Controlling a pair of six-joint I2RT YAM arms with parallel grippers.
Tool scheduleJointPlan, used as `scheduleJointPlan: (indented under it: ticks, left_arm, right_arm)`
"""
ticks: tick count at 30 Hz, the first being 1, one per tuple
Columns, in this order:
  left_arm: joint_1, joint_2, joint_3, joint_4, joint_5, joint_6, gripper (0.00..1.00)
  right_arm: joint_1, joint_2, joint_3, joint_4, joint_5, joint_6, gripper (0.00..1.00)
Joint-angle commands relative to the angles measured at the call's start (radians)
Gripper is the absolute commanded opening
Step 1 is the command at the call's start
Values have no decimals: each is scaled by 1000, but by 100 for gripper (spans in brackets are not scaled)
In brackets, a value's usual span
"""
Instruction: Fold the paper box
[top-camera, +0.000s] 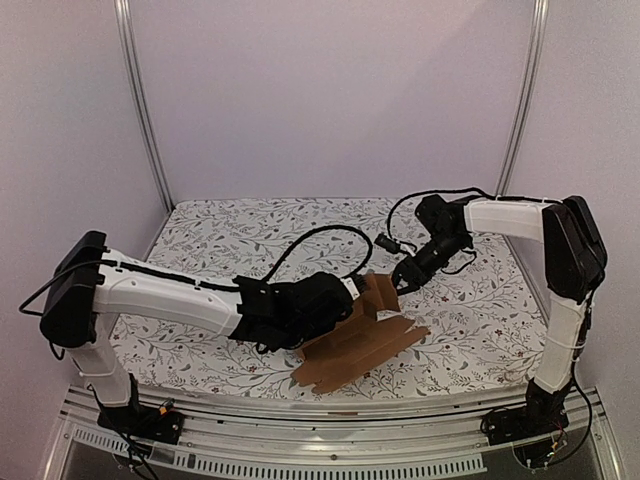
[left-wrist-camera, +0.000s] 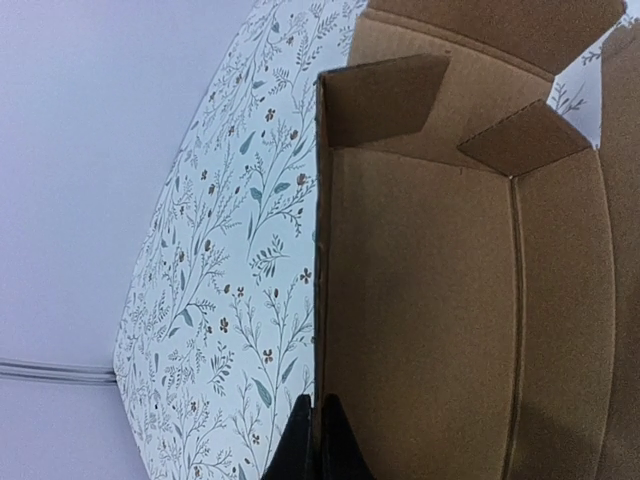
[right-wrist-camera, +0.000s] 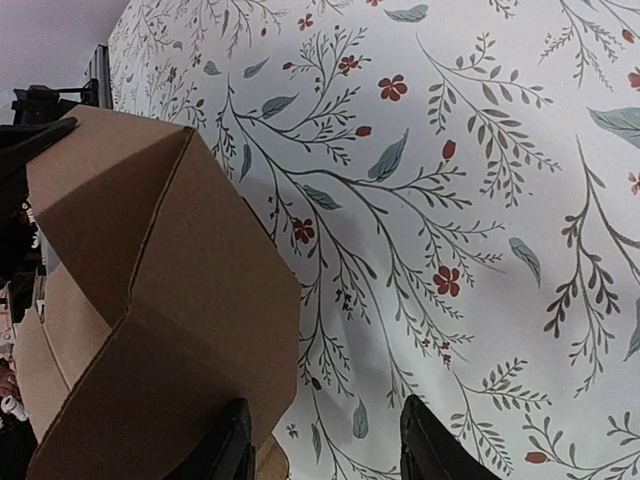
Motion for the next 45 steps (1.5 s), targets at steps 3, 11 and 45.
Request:
scheduleJointPlan:
  ticks: [3, 11, 45]
  left_arm:
    - [-43, -49, -41, 134, -58, 34, 0]
    - [-54, -38, -46, 150, -65, 31, 0]
    - [-54, -2, 13, 171, 38, -193, 0]
  right_arm:
    - [1, -53, -29, -4, -180, -37, 52]
    - [14, -72, -26, -79, -312, -140, 65]
    - [176, -113, -73, 267, 275, 256, 23]
